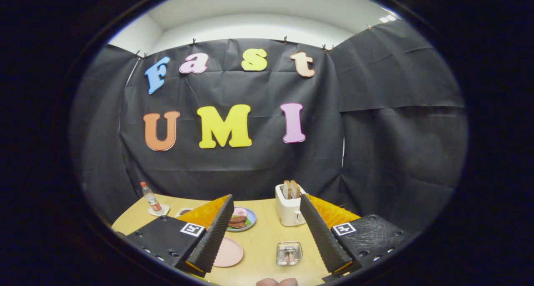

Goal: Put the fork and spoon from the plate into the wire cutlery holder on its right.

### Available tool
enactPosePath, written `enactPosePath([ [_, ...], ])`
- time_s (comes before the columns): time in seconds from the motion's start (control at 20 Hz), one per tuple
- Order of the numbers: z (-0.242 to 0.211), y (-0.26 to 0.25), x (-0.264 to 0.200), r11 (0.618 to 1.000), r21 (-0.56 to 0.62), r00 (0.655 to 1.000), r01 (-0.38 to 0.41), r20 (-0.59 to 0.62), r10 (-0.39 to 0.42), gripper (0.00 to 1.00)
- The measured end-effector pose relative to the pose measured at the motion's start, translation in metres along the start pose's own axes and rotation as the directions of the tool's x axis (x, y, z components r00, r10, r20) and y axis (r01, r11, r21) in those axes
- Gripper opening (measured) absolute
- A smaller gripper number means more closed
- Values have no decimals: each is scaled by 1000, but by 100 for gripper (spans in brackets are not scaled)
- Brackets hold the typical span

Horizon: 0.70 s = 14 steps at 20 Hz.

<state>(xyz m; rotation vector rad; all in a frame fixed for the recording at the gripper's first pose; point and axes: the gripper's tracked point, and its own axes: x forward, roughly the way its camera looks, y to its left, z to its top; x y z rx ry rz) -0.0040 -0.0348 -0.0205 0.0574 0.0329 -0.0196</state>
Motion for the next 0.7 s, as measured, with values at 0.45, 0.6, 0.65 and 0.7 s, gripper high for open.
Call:
enactPosePath([
  [0.45, 5, -10, 3, 1000, 5, 1000, 22, 6, -22, 95],
  [0.6, 6, -8, 6, 1000, 4, 1000, 18, 5, -18, 95],
  [0.65, 7, -7, 7, 1000, 3, 1000, 16, 5, -16, 95],
  [0.7, 6, -6, 8, 1000, 3, 1000, 13, 4, -13, 95],
])
